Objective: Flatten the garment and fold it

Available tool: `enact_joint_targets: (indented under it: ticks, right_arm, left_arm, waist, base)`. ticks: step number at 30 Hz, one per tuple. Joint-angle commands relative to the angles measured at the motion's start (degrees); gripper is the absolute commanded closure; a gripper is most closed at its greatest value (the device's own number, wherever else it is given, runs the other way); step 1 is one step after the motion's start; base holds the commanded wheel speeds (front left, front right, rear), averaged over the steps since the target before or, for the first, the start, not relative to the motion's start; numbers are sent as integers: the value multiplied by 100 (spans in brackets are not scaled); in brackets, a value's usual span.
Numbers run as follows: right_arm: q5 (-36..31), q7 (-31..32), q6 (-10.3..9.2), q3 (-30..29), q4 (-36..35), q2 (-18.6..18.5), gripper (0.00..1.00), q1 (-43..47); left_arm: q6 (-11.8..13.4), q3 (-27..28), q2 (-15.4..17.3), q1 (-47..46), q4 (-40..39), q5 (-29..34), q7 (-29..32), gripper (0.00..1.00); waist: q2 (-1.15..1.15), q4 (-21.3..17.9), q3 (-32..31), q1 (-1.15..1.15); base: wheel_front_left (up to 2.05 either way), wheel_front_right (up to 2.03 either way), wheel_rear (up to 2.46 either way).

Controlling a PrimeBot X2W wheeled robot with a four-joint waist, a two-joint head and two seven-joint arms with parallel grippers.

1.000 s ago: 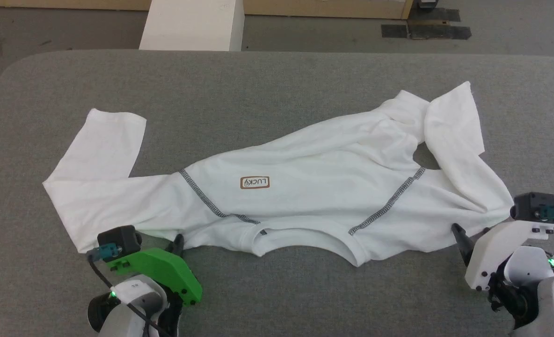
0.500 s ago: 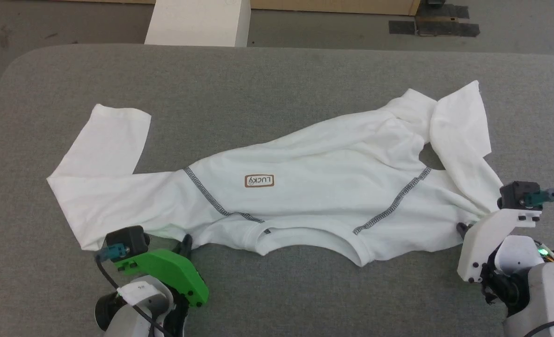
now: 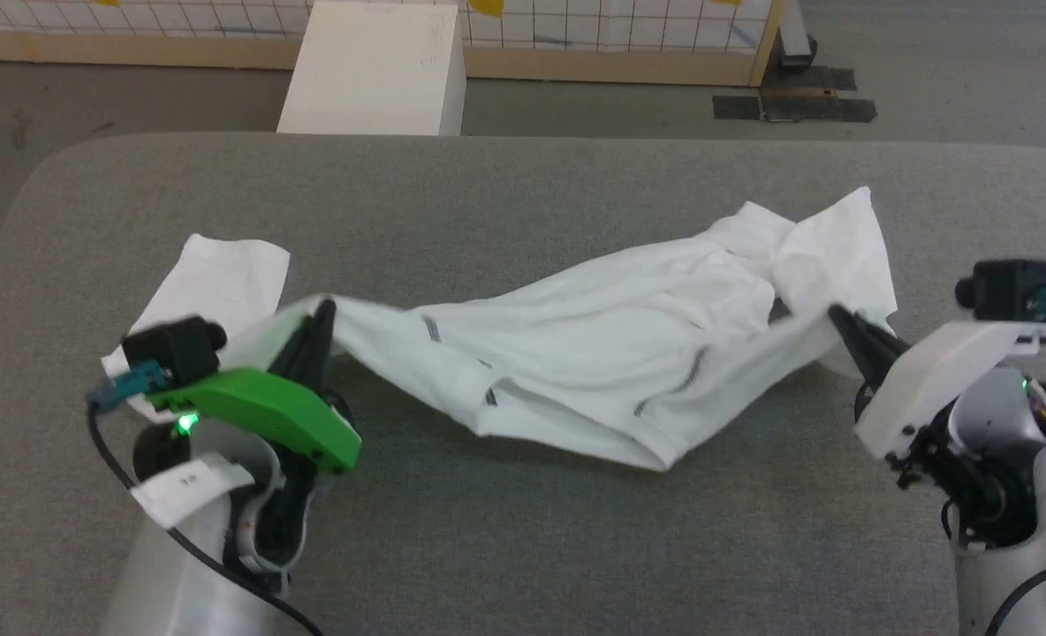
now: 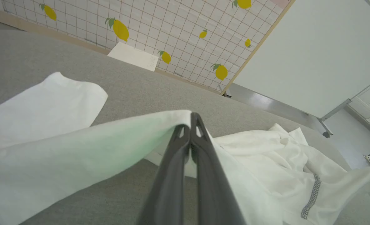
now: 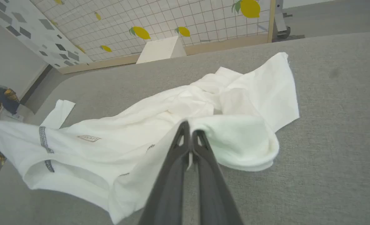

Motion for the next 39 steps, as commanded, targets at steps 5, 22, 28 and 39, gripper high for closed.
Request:
enact_joint_targets:
  ticks: [5, 22, 28, 39]
  right_arm:
    - [765, 256, -6, -4, -872, -255, 100, -912]
    - [1348, 832, -6, -463, -140, -424, 100, -3754]
    - [1198, 1234, -6, -680, 288, -279, 100, -4458]
    - [449, 1371, -6, -708, 1025, -12, 100, -6015]
  left_arm:
    - [-67, 126, 414, -1174, -504, -73, 499, 100]
    - [-152, 127, 1021, -4243, 266, 96, 1283, 100]
    - [-47, 95, 1257, -4745, 878, 261, 1545, 100]
    - [247, 57, 1833, -5894, 1656, 836, 1637, 100]
  waist:
    - [0, 14, -354, 0]
    - [0, -47, -803, 0]
    - [0, -6, -512, 0]
    - [0, -235, 1025, 0]
  base:
    - [0, 0, 0]
    - [0, 0, 0]
    - [0, 0, 0]
    - [0, 0, 0]
